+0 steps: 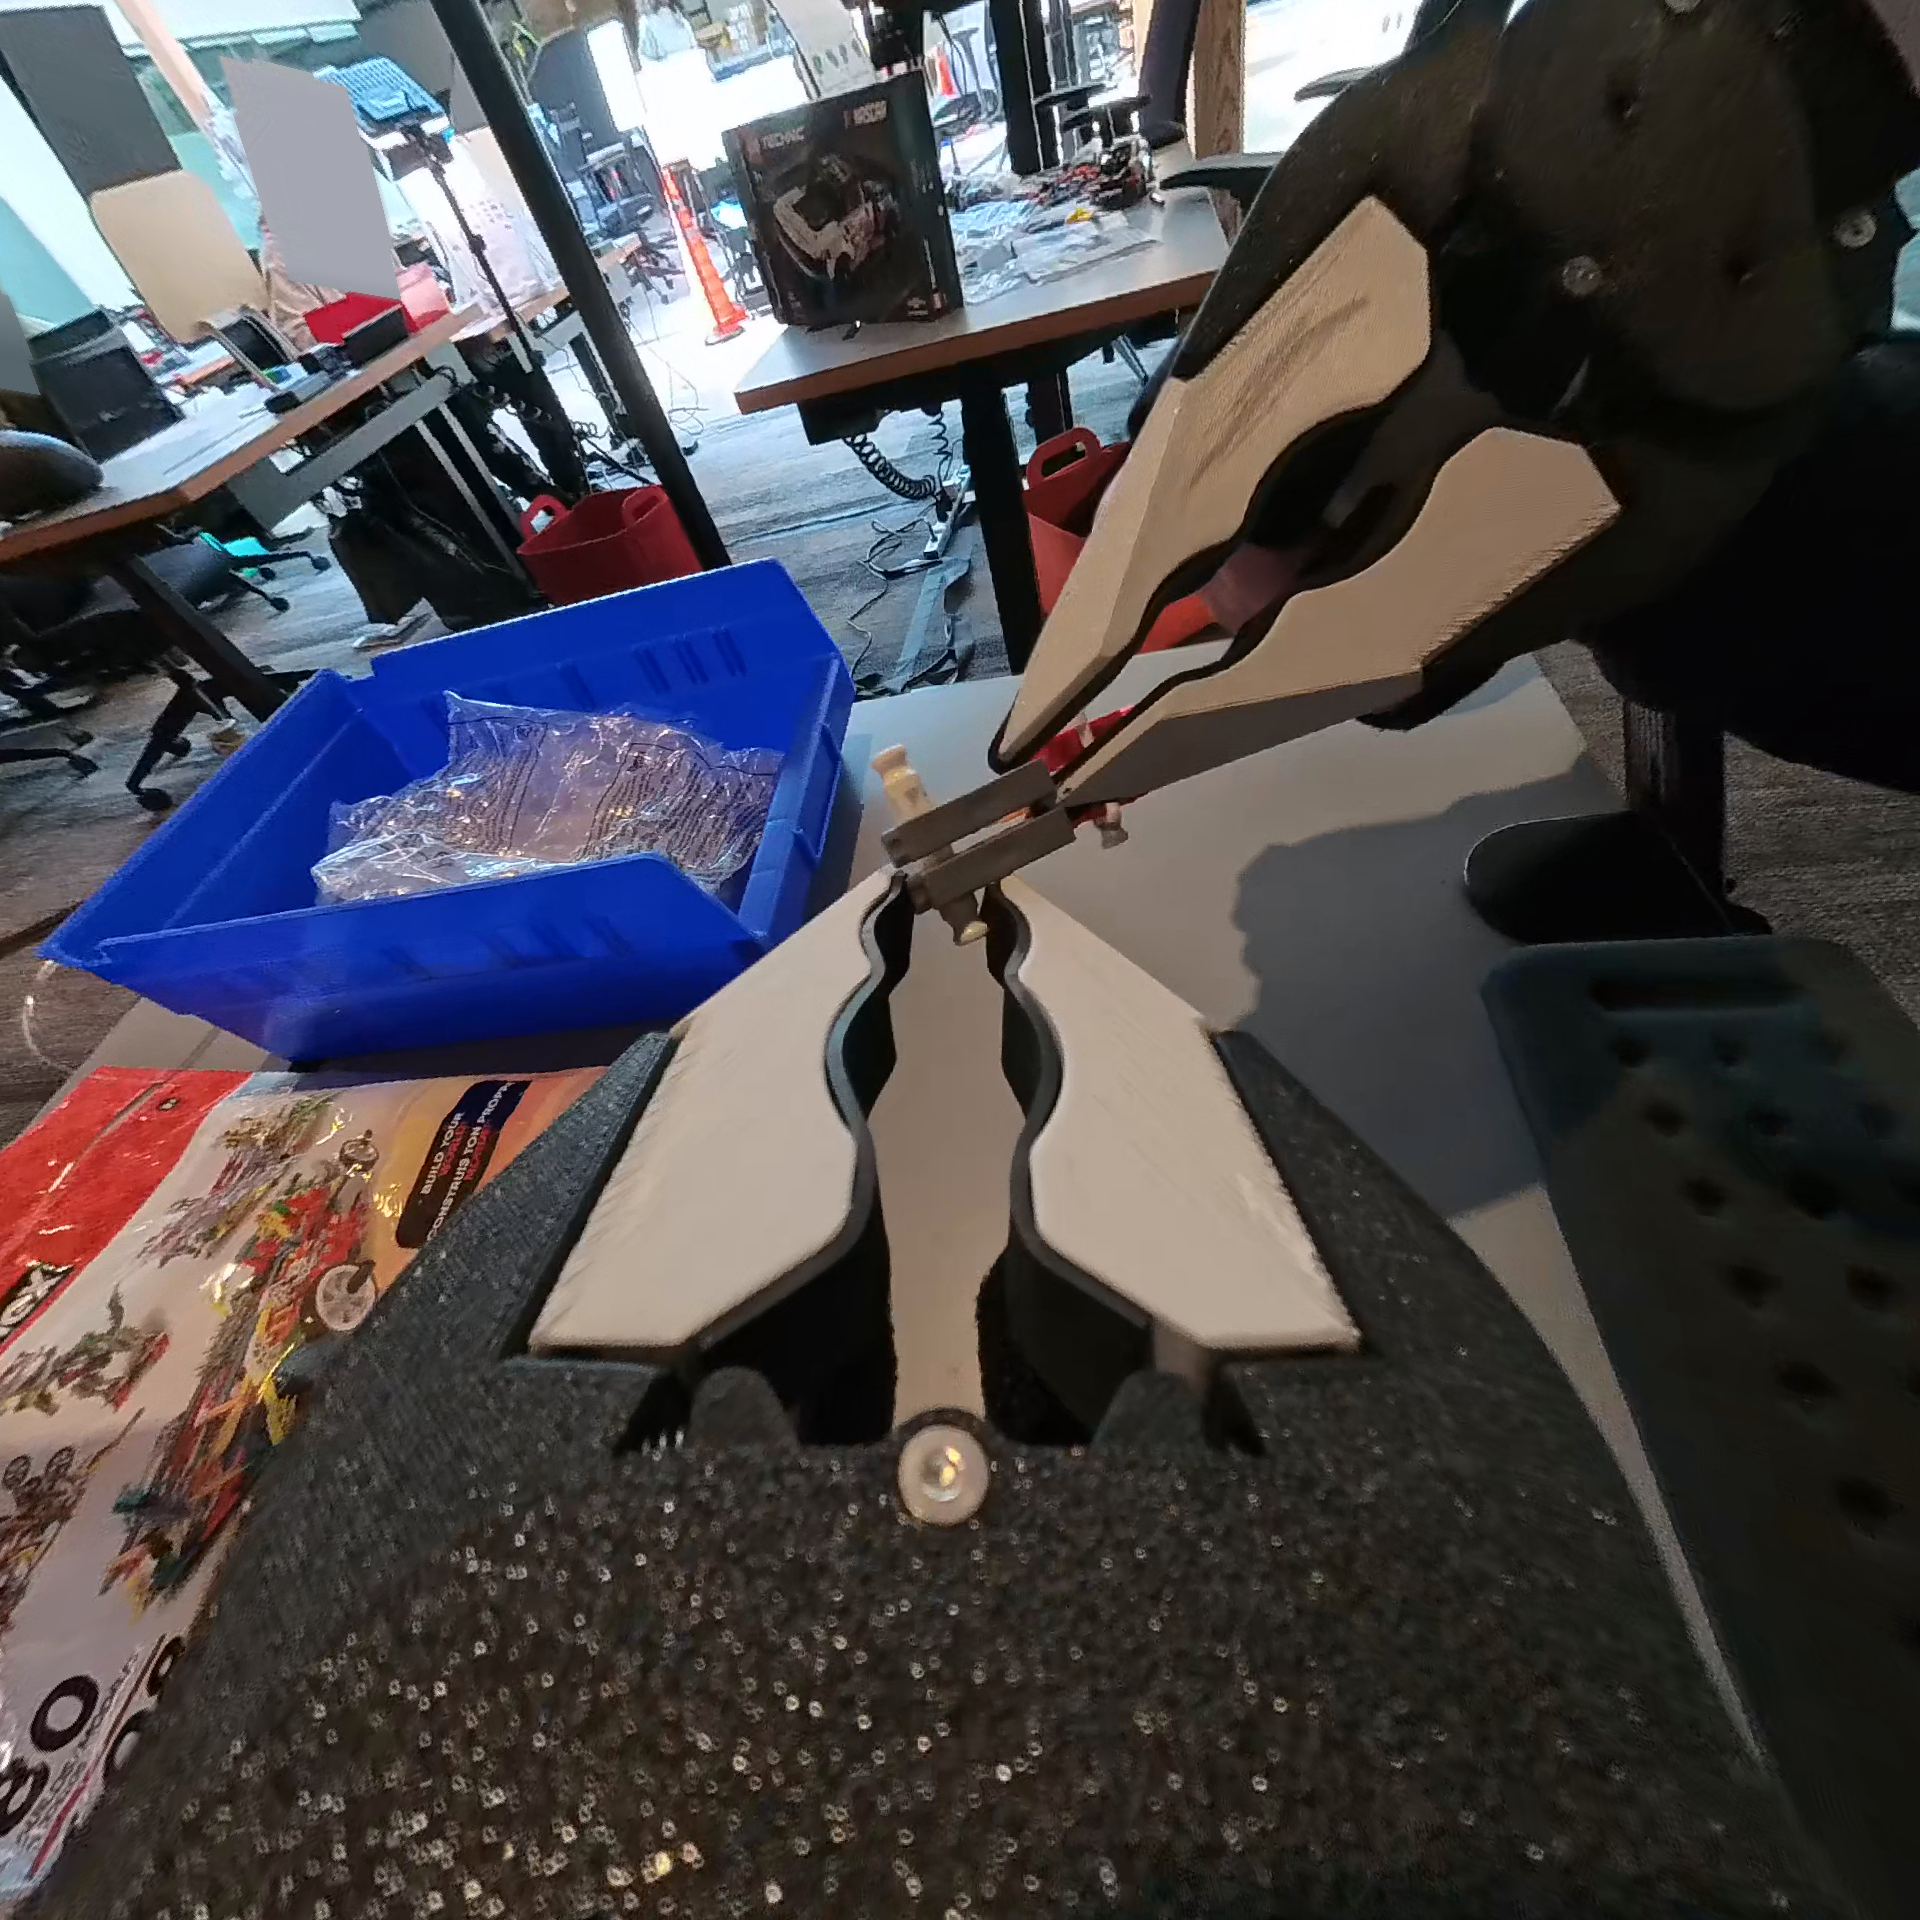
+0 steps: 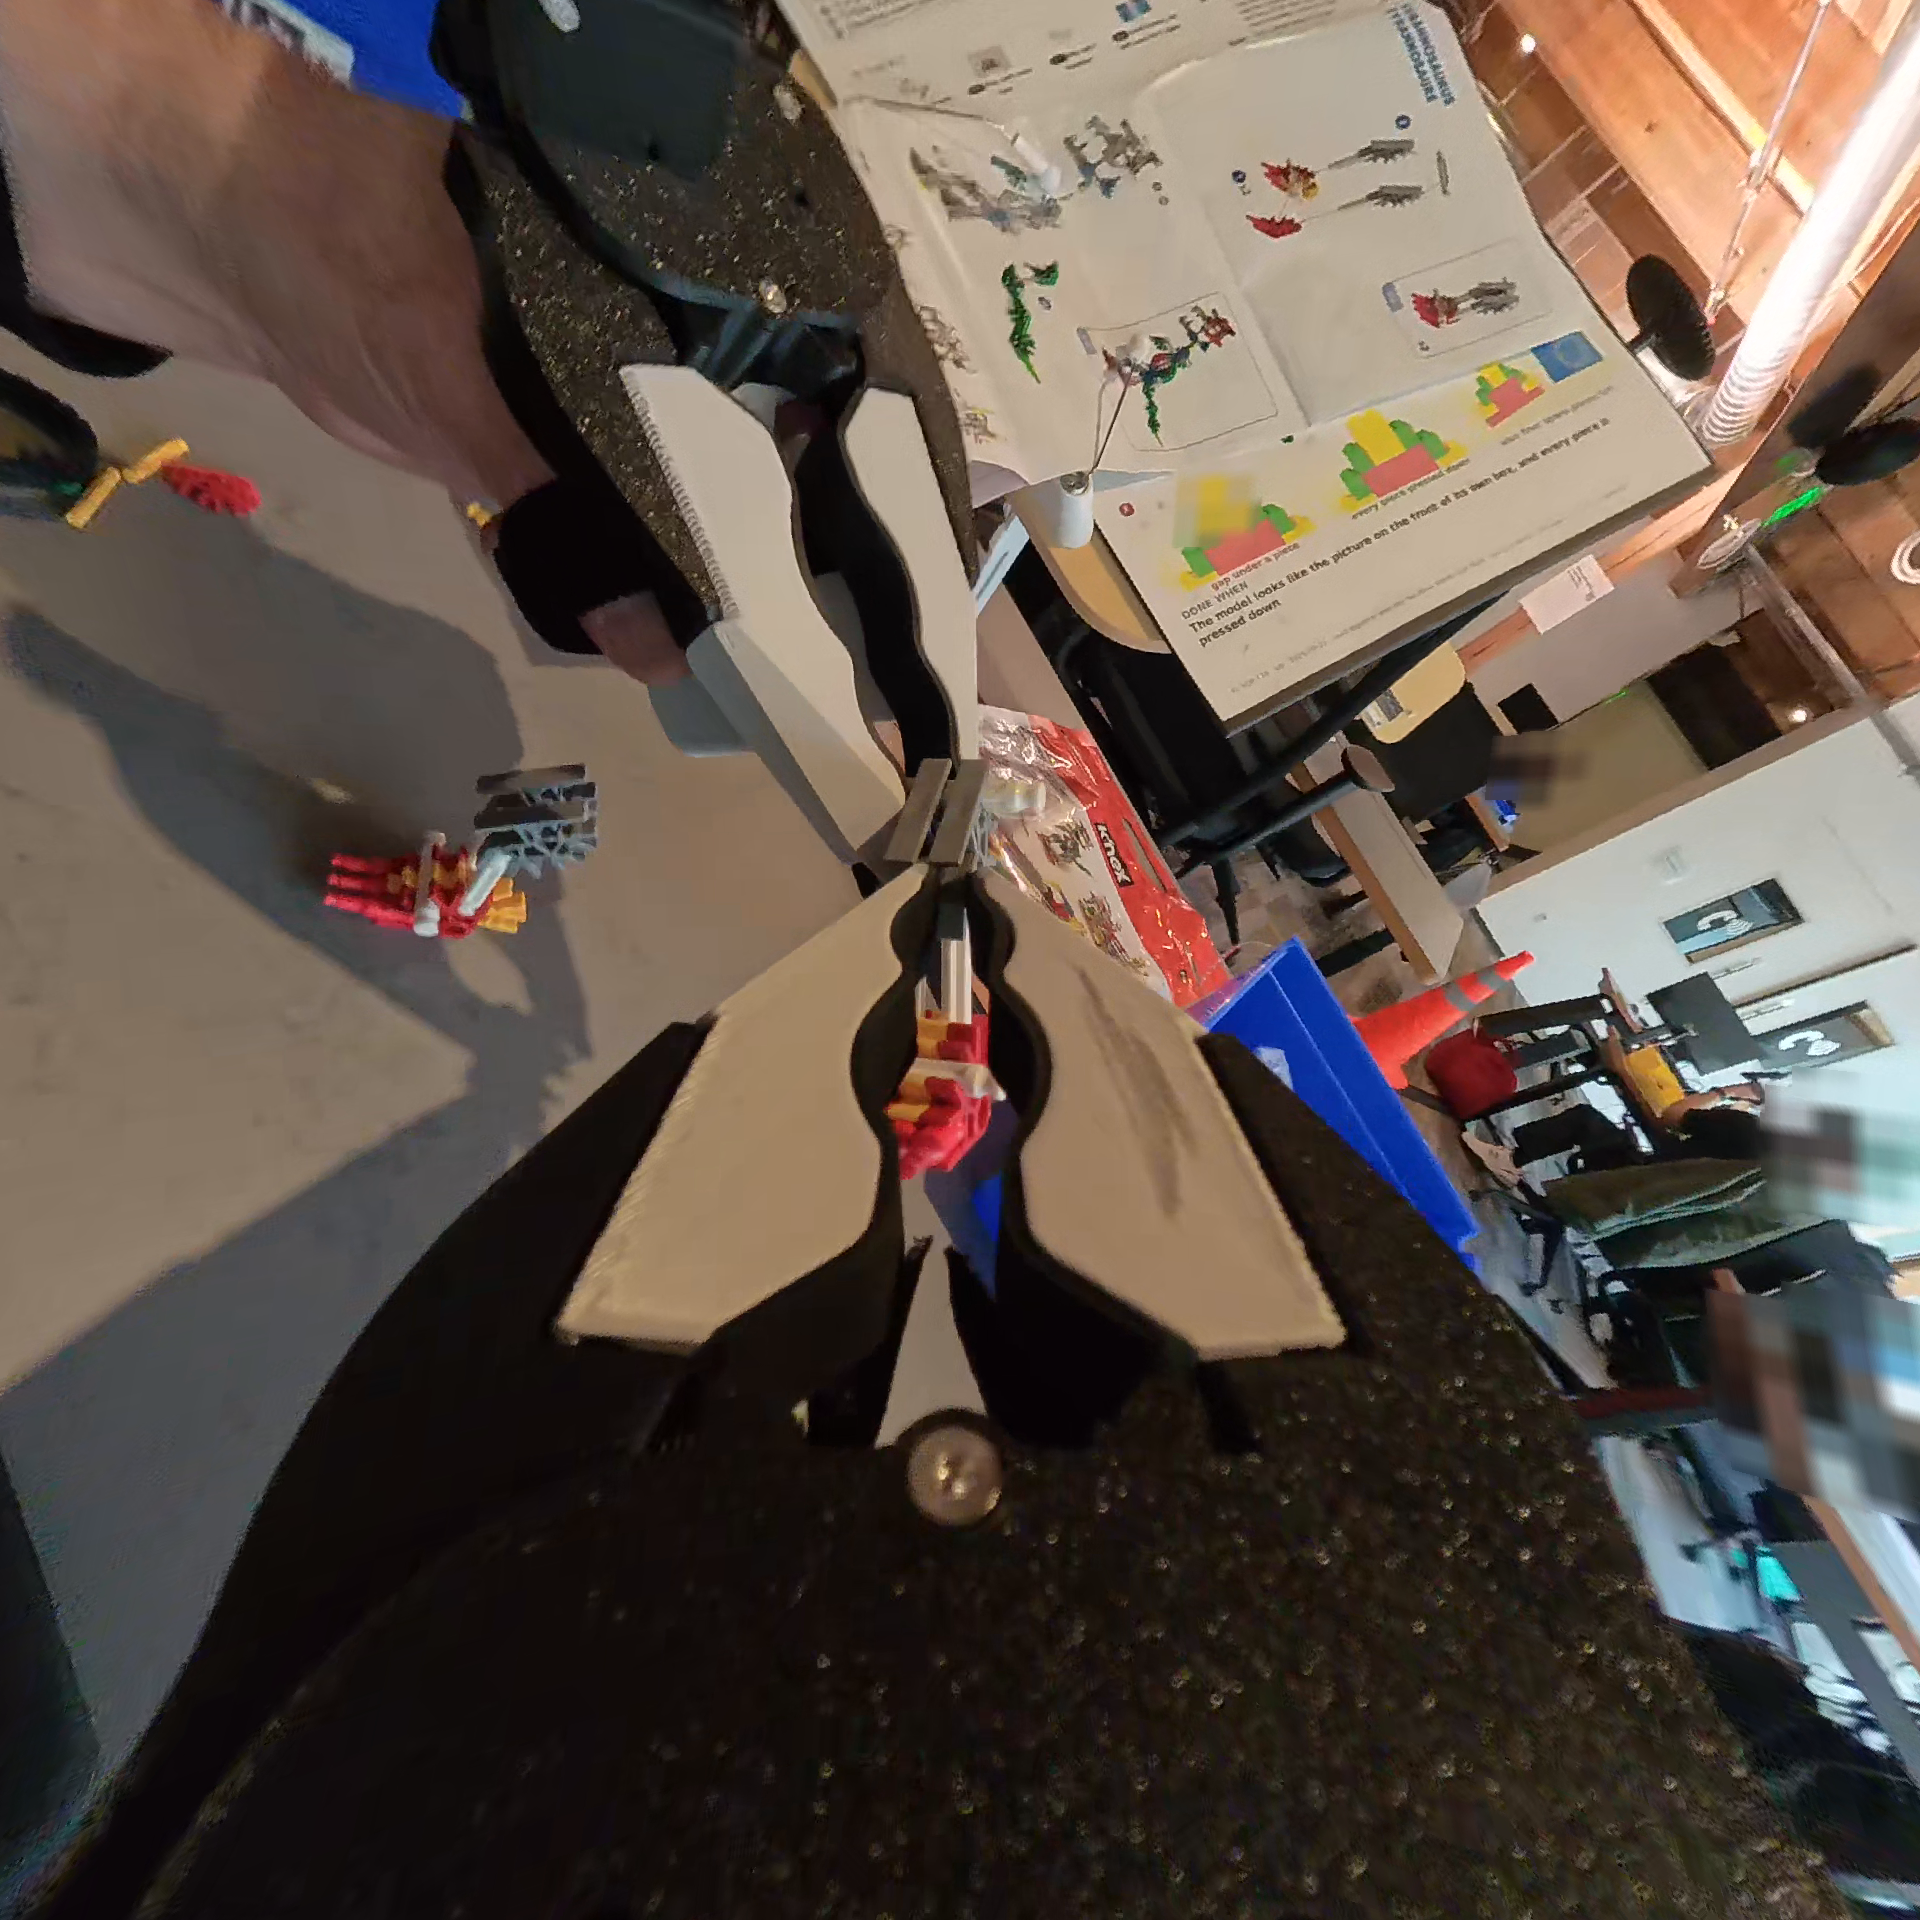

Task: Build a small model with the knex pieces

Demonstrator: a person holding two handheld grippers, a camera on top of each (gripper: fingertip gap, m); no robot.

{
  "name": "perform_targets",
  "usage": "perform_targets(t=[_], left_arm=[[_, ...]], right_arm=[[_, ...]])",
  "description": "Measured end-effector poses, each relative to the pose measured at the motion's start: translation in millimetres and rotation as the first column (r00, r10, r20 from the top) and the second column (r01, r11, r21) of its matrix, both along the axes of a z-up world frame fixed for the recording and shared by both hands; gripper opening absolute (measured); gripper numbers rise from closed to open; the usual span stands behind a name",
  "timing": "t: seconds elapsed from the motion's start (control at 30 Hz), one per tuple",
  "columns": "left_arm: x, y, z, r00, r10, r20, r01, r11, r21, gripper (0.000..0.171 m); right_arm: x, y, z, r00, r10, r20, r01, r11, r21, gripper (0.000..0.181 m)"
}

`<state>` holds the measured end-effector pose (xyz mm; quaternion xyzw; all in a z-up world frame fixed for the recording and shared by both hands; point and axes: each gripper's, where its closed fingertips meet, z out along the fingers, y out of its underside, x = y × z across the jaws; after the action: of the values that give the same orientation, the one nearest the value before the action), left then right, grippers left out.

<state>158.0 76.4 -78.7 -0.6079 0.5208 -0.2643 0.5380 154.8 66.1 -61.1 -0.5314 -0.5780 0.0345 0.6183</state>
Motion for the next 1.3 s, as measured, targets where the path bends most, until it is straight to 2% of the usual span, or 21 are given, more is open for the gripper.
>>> perform_targets(t=[0.37, 0.43, 0.53, 0.7, 1.03, 1.17, 1.3], left_arm=[[-1, 6, 3, 0.998, 0.057, -0.002, -0.057, 0.998, 0.04, 0.013], [-3, 9, 1, 0.997, 0.073, -0.025, -0.072, 0.996, 0.049, 0.012], [-4, 9, -5, 0.995, 0.075, -0.07, -0.071, 0.995, 0.064, 0.012], [-3, 9, -11, 0.989, 0.082, -0.12, -0.075, 0.995, 0.062, 0.012], [0, 13, -18, 0.985, 0.114, -0.127, -0.106, 0.992, 0.063, 0.012], [0, 15, -21, 0.982, 0.128, -0.138, -0.119, 0.99, 0.071, 0.011], [0, 16, -26, 0.97, 0.136, -0.203, -0.109, 0.984, 0.141, 0.011]], right_arm=[[0, 6, 6, 0.977, -0.084, -0.197, 0.074, 0.996, -0.057, 0.003], [-1, 8, 3, 0.978, -0.093, -0.186, 0.085, 0.995, -0.046, 0.004], [-2, 4, -2, 0.993, -0.061, -0.097, 0.066, 0.997, 0.051, 0.004], [-3, 4, -6, 0.999, -0.039, 0.007, 0.038, 0.994, 0.103, 0.003], [-3, 12, -1, 0.985, -0.108, -0.135, 0.114, 0.993, 0.04, 0.001], [-2, 12, -6, 0.986, -0.105, -0.128, 0.108, 0.994, 0.021, 0.002], [1, 10, -12, 0.992, -0.101, -0.073, 0.101, 0.995, -0.008, 0.004]])
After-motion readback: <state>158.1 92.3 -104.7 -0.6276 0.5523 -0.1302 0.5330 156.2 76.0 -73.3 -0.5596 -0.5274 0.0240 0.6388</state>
